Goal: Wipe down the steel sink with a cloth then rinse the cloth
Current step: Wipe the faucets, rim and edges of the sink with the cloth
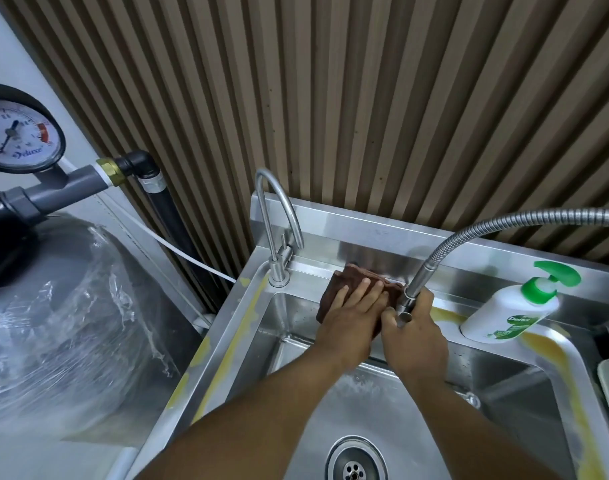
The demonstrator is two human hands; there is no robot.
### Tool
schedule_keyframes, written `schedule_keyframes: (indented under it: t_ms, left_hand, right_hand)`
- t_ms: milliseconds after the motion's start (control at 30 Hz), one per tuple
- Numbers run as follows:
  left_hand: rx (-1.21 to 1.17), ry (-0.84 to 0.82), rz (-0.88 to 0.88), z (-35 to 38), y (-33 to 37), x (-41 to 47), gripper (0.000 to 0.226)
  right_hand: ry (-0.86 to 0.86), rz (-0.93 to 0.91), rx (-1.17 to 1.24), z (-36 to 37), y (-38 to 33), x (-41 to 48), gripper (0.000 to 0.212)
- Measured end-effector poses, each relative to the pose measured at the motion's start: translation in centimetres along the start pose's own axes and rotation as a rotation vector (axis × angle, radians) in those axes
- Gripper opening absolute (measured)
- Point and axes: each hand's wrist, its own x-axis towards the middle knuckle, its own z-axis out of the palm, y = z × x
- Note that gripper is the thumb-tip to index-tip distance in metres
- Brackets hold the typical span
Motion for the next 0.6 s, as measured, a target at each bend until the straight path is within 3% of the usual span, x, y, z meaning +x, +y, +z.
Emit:
schedule_keyframes:
  t_ms: [100, 200, 433, 600]
  left_hand:
    - [0.055, -0.016, 0.058, -0.7, -2.1, -1.2, 0.085]
    - [0.122, 0.002, 0.005, -1.2, -3.6, -1.9, 0.092]
    - [0.241, 0.028, -0.364, -2.0, -5.2, -2.5, 0.088]
    - [0.193, -0.014, -0.497, -2.2, -2.3, -0.6, 0.094]
  right_hand:
    - [-0.011, -0.01, 0.0, 0.0, 0.1, 0.0, 0.031]
    - [-0.02, -0.025, -0.01, 0.0, 0.2, 0.0, 0.032]
    - [-0.012, -0.04, -0.014, 0.2, 0.6, 0.1, 0.03]
    - [0.0, -0.023, -0.019, 0.3, 0.6, 0.2, 0.029]
